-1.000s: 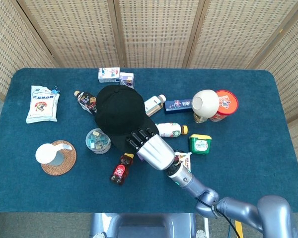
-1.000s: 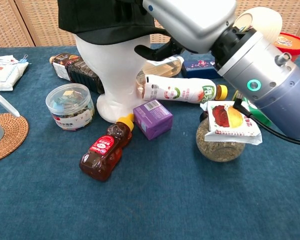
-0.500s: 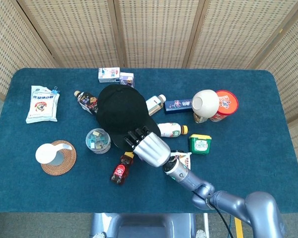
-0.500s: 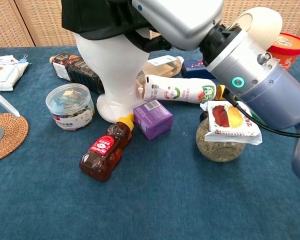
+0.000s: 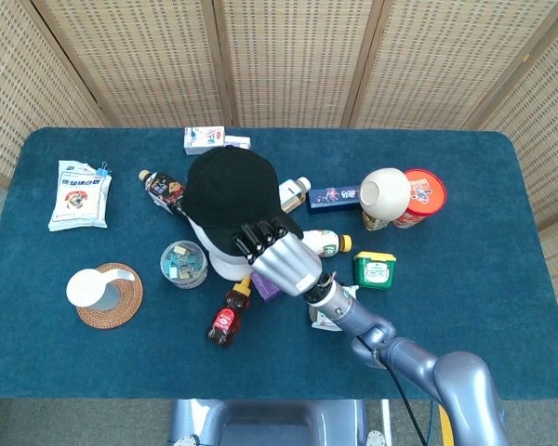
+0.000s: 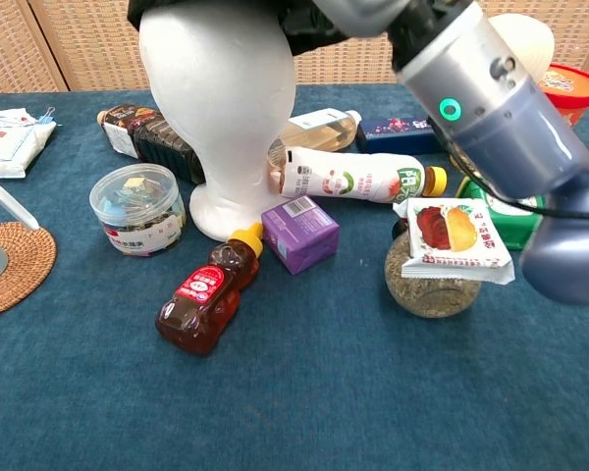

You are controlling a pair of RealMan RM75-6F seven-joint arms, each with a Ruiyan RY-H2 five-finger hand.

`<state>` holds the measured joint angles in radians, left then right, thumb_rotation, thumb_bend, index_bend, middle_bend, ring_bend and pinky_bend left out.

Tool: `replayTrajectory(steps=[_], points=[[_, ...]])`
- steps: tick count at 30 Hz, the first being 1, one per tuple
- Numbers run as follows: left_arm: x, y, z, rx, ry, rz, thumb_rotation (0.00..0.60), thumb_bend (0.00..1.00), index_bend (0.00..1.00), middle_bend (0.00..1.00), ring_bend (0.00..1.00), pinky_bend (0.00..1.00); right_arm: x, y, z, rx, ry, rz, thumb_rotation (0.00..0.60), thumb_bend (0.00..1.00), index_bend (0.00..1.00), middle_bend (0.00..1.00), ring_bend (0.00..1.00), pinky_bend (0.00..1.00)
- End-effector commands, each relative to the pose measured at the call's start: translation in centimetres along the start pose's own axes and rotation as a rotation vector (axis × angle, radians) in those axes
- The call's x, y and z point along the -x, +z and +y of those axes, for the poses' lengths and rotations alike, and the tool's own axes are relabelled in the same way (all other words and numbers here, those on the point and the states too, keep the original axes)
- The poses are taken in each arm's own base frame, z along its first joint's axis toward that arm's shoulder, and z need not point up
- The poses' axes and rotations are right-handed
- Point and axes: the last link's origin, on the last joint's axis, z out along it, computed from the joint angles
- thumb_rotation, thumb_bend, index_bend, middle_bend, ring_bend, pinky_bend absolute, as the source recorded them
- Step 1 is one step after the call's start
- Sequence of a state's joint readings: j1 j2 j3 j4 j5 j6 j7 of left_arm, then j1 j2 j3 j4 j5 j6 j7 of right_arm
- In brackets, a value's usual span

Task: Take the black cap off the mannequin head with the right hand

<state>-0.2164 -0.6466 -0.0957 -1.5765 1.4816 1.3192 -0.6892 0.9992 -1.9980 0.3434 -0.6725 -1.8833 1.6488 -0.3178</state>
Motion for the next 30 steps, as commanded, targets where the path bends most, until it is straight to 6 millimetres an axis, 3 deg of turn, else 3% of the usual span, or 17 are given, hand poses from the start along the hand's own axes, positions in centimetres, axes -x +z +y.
replayTrajectory(steps=[1,9,16,23,30], points=[[0.0,0.0,-0.1,-0.004,-0.004,-0.002,0.6,0.08,0.0,0.0,0.0,0.06,0.3,1.5,1.1,0.032,-0.029,0.017,0.6,0.58,0.63,0.71,0.71,0.85],[0.1,0.0,-0.3,-0.005,-0.005,-0.009,0.6,0.08,0.0,0.0,0.0,0.06,1.0,4.3,4.5,0.068,-0.143,-0.003,0.6,0.58,0.64,0.71,0.71,0.85],[0.5,0.0,0.1,0.005,0.002,-0.021,0.6,0.08,0.0,0.0,0.0,0.06,1.7,5.5,9.4,0.109,-0.291,-0.075,0.6,0.58,0.64,0.71,0.71,0.85],[0.5,0.0,0.3,0.012,0.01,-0.019,0.6,0.08,0.0,0.0,0.0,0.06,1.4,2.4,14.9,0.101,-0.431,-0.166,0.6,0.58,0.64,0.71,0.72,0.86],[0.9,-0.3,0.6,0.016,0.008,-0.027,0.6,0.08,0.0,0.0,0.0,0.06,1.5,-2.4,15.9,0.025,-0.441,-0.256,0.6,0.58,0.64,0.71,0.72,0.86]])
